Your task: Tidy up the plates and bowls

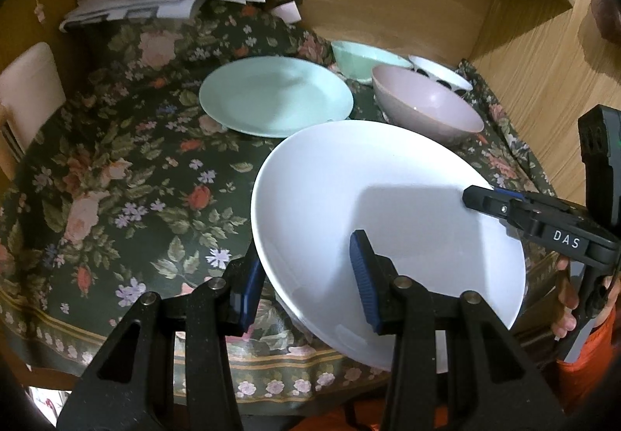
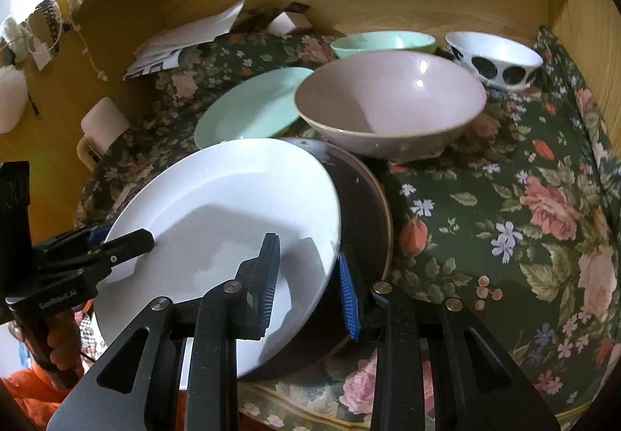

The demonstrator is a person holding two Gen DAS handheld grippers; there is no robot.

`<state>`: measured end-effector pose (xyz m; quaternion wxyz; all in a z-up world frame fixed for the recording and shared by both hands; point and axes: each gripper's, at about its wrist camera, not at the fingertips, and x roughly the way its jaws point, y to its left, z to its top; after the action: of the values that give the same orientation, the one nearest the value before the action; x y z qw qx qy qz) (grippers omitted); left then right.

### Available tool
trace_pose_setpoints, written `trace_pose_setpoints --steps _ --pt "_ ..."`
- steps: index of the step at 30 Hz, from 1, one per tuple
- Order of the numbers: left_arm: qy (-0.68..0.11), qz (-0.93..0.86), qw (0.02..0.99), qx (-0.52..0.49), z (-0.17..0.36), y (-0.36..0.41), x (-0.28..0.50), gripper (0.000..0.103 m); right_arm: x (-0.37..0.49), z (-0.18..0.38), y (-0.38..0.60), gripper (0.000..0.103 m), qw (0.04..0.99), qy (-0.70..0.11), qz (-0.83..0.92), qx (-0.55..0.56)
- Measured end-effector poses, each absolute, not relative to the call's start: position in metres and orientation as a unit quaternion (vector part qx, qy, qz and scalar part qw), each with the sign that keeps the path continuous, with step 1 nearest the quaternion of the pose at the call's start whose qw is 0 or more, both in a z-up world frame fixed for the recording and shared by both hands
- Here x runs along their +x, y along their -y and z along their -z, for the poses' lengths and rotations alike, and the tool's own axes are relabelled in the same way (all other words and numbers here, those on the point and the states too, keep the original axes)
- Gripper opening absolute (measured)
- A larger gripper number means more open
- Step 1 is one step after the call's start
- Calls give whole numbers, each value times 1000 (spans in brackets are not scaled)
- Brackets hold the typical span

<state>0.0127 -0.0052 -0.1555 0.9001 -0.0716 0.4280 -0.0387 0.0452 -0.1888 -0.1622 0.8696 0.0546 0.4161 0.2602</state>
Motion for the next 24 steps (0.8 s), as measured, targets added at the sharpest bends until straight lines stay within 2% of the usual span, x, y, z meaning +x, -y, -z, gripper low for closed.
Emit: trace_pose_setpoints --steps 12,24 --pt "-437 37 896 -68 165 7 25 43 52 169 191 27 866 -426 -254 56" --pt "-442 42 893 -72 169 6 36 44 52 166 188 32 869 -428 -248 26"
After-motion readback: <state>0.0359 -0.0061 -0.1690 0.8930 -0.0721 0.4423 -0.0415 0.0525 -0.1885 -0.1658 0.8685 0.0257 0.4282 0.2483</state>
